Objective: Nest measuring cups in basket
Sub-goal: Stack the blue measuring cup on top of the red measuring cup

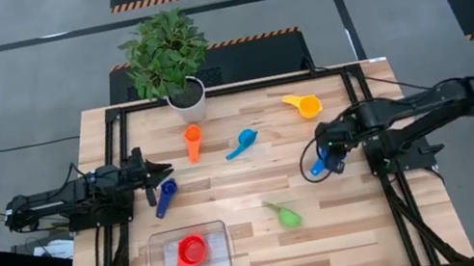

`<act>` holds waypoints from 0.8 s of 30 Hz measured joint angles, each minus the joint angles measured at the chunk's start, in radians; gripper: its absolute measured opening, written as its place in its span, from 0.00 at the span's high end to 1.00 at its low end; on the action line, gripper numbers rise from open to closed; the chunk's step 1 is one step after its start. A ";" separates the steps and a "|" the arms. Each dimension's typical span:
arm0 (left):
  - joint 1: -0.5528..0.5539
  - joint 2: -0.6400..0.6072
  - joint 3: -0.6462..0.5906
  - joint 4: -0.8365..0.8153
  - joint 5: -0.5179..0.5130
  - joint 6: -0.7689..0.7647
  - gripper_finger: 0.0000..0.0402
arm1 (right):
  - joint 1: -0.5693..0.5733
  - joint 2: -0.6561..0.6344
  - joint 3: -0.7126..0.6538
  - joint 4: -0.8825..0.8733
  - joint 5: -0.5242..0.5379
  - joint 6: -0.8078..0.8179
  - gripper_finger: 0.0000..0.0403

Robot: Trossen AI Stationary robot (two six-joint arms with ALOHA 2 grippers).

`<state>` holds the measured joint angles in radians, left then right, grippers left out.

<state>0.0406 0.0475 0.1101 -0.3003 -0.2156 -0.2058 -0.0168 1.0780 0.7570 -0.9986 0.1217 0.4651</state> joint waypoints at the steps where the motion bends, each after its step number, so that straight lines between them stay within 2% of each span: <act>1: 0.000 0.000 0.000 0.000 -0.001 0.000 0.85 | 0.005 0.010 0.001 -0.001 -0.006 -0.026 0.84; 4: 0.000 0.000 0.000 0.000 -0.002 0.000 0.85 | 0.023 0.040 0.000 -0.029 -0.015 -0.098 0.84; 8: 0.000 0.000 0.000 0.000 -0.002 0.000 0.85 | 0.045 0.080 0.000 -0.081 -0.020 -0.102 0.84; 16: 0.000 0.000 0.000 0.003 -0.002 0.000 0.85 | 0.061 0.194 0.000 -0.083 0.042 0.006 0.84; 20: 0.000 0.000 0.000 0.003 -0.002 -0.005 0.85 | 0.062 0.270 0.000 -0.085 0.138 0.077 0.84; 24: 0.000 0.000 0.000 0.003 -0.002 -0.006 0.85 | 0.060 0.334 0.000 -0.066 0.166 0.110 0.84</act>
<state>0.0410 0.0475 0.1101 -0.2970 -0.2173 -0.2115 0.0435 1.4118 0.7570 -1.0650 0.2874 0.5749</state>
